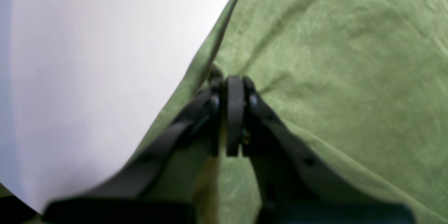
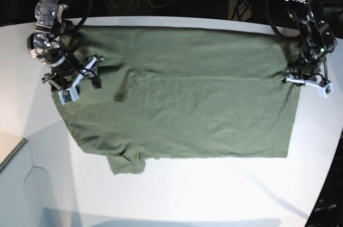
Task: Layout the t-shirt on the table in an organized manner, then fold the t-shirt properly
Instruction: 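Regrasp the shirt edge with the right gripper near the sleeve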
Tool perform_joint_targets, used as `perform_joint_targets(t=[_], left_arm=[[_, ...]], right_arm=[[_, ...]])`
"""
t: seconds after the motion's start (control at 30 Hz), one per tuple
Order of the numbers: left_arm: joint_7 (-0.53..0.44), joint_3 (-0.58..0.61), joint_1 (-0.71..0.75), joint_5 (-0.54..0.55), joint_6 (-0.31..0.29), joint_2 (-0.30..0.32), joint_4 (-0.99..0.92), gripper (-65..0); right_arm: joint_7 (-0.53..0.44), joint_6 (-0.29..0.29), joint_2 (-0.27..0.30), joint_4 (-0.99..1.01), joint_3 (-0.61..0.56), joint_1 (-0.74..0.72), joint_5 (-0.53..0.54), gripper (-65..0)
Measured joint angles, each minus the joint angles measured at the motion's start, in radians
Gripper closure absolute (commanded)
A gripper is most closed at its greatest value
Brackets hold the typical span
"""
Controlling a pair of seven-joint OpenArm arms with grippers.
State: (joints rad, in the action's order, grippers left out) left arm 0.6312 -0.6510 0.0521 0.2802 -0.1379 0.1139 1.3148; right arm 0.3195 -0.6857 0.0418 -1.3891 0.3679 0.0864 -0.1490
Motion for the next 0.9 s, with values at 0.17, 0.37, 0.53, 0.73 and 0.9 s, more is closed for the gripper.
perform_joint_targets(t=[0.17, 0.37, 0.53, 0.73, 0.9], left_arm=[[0.000, 0.000, 0.000, 0.000, 0.000, 0.000, 0.000, 0.0], [0.000, 0.000, 0.000, 0.000, 0.000, 0.000, 0.000, 0.0], [0.000, 0.000, 0.000, 0.000, 0.000, 0.000, 0.000, 0.0], [0.000, 0.000, 0.000, 0.000, 0.000, 0.000, 0.000, -1.9], [0.000, 0.000, 0.000, 0.000, 0.000, 0.000, 0.000, -12.6]], right_arm=[[0.005, 0.000, 0.006, 0.005, -0.003, 0.000, 0.000, -19.2], [0.000, 0.000, 0.005, 0.005, -0.003, 0.000, 0.000, -10.4], [0.000, 0.000, 0.006, 0.005, -0.003, 0.000, 0.000, -10.4], [-0.003, 0.000, 0.006, 0.005, -0.003, 0.000, 0.000, -10.4], [-0.002, 0.000, 0.006, 0.005, -0.003, 0.000, 0.000, -10.4]])
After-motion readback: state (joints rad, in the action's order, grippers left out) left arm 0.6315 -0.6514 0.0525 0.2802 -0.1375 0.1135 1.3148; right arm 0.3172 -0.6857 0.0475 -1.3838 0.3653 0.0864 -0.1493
